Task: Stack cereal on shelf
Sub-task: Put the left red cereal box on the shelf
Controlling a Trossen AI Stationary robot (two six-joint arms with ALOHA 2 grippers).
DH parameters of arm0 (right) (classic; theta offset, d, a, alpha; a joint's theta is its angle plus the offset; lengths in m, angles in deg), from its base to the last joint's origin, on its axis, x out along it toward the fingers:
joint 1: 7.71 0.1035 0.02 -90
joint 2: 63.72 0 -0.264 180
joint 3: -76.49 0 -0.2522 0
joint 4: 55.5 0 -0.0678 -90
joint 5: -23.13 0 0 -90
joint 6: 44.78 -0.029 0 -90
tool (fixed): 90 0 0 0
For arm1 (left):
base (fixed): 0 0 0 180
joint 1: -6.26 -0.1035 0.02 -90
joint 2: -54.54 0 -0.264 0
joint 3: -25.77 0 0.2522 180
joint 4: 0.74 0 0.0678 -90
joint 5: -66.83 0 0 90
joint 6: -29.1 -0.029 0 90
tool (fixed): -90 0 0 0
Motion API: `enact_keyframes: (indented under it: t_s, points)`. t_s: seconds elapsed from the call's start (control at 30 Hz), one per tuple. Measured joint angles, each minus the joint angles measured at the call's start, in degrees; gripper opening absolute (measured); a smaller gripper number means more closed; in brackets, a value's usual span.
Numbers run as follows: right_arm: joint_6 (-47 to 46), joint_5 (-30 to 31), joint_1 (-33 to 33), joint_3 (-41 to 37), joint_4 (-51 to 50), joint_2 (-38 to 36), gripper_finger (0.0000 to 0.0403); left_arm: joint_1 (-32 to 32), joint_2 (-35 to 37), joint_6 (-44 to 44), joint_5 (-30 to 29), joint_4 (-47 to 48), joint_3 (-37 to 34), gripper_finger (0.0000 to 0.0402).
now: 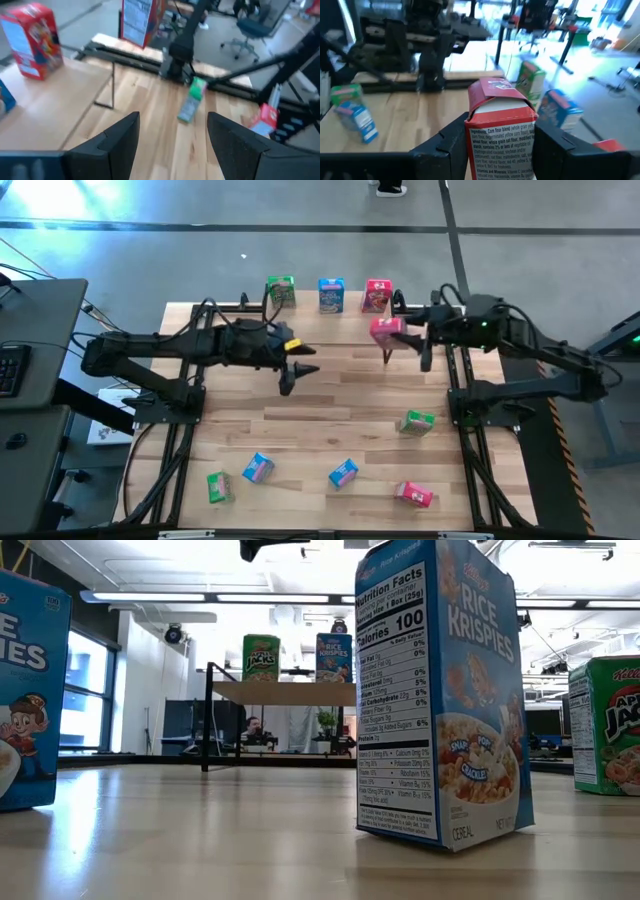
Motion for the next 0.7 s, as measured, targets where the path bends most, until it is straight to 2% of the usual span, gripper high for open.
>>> enact_keyframes:
  t_s: [0.2, 0.4, 0.7]
  points:
    - [0.2, -10.6, -9.6, -10.6, 12.1, -5.8, 0.0161, -1.4, 0.0, 0.0, -0.6, -4.0, 0.0, 0.0223]
    - [-1.7, -19.6, -15.9, -19.5, 24.7, -8.0, 0.0161, -2.3, 0.0, 0.0, -0.6, -4.4, 0.0, 0.0223]
    - [-5.4, -27.3, -22.5, -28.0, 39.5, -7.7, 0.0161, -2.7, 0.0, -0.1, -0.8, -4.4, 0.0, 0.0223]
